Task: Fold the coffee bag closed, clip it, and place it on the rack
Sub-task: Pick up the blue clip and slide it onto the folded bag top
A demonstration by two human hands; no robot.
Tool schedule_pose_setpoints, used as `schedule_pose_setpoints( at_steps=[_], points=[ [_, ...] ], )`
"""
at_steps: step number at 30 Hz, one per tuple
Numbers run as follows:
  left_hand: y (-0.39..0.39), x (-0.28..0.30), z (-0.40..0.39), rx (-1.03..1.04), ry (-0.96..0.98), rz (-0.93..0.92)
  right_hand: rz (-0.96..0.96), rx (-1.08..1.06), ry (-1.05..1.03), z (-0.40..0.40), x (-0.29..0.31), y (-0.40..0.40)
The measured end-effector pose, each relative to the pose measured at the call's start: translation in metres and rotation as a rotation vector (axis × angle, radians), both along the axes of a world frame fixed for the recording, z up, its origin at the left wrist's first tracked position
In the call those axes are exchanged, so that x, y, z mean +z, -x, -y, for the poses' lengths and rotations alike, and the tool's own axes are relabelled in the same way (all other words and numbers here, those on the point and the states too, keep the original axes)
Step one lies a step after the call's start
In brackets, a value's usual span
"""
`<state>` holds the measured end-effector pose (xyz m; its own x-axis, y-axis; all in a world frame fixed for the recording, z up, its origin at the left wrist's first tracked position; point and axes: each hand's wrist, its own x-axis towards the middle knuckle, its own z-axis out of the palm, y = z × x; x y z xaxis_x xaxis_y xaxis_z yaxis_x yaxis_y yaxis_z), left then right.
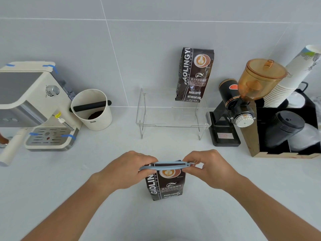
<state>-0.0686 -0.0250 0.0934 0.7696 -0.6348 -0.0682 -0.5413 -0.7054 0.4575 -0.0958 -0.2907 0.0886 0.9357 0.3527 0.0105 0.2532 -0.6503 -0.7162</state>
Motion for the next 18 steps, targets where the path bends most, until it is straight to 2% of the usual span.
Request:
schedule_pose_setpoints(
  at_steps=[8,14,18],
  points=[
    [0.0,-0.004,-0.003,-0.027,0.017,-0.034,0.032,0.013,-0.034,0.0,-0.008,0.004],
    [0.002,-0.004,-0.003,-0.044,0.057,-0.1,-0.152,0.037,-0.159,0.005,-0.005,-0.007],
    [0.001,-0.005,-0.006,-0.008,0.099,-0.14,-0.2,0.058,-0.189,0.005,-0.007,-0.013]
  ],
)
